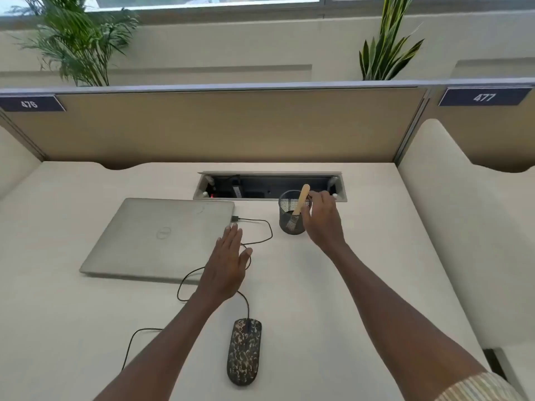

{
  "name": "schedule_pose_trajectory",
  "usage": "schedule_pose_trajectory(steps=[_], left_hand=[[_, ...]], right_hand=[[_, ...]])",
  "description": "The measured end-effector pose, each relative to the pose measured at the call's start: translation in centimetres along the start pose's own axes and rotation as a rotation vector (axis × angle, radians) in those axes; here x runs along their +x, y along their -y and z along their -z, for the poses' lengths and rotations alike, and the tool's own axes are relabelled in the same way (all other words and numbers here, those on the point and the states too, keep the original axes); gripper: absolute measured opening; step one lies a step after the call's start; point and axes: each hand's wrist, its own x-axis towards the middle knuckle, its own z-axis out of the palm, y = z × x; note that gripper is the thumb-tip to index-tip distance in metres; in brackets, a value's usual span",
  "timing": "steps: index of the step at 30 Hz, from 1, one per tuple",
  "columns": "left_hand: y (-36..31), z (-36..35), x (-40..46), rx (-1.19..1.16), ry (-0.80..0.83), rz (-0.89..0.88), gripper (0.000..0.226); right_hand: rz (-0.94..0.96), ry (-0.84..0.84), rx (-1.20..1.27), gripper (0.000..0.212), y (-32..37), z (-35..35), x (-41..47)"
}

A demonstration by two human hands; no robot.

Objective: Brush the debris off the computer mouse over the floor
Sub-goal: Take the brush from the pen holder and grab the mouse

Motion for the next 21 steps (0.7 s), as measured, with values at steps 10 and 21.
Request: schedule_pose_trajectory(steps=[10, 21], left_hand=[[1.9, 0.3, 0.3, -0.018, -0.027, 0.047, 0.058], [1.2, 1.7, 0.1, -0.059, -0.072, 0.058, 0.061]], right_hand=[[-0.300, 0.029, 0.215, 0.034, -1.1, -1.3, 4.4], [-0.264, -0.051, 0.419, 0.026, 2.0, 0.4, 5.1]])
